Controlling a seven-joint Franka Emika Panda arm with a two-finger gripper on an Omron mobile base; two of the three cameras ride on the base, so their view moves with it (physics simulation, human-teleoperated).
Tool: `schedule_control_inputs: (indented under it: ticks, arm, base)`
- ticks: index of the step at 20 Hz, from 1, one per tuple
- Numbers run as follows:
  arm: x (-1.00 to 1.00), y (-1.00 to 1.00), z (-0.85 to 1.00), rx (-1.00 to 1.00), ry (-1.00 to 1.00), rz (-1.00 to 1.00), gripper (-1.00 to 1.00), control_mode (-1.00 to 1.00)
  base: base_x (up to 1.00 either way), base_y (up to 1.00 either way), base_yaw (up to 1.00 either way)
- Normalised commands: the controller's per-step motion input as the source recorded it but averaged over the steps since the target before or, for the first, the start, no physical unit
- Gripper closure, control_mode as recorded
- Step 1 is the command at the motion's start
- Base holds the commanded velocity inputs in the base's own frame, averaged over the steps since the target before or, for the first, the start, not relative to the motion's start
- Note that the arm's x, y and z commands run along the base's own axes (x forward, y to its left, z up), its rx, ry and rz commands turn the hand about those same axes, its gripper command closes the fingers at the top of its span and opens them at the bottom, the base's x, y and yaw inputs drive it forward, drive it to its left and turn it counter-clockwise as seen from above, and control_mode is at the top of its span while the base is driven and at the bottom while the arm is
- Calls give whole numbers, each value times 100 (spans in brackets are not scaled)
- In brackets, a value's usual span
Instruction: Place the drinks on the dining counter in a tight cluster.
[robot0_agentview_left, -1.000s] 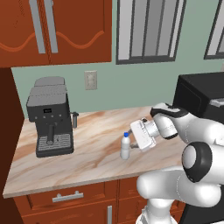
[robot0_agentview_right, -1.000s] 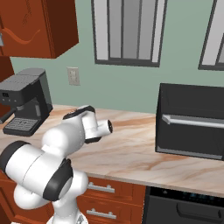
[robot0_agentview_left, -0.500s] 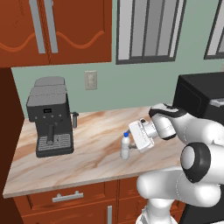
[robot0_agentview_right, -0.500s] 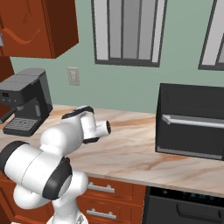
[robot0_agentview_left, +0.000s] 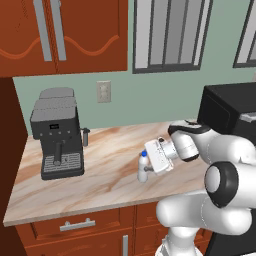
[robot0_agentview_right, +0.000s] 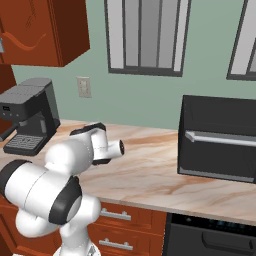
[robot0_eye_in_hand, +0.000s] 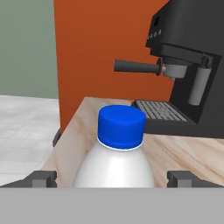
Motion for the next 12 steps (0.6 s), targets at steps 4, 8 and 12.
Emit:
schedule_control_inputs:
  ticks: [4, 8, 12]
  arm:
    - [0, 5, -4, 2, 3, 0, 100, -100]
    - [-2, 0, 0, 1, 3, 1, 100, -100]
    - [-10, 0, 14, 0, 9, 0, 100, -100]
  base:
    - [0, 0, 0]
    - [0, 0, 0]
    - [0, 0, 0]
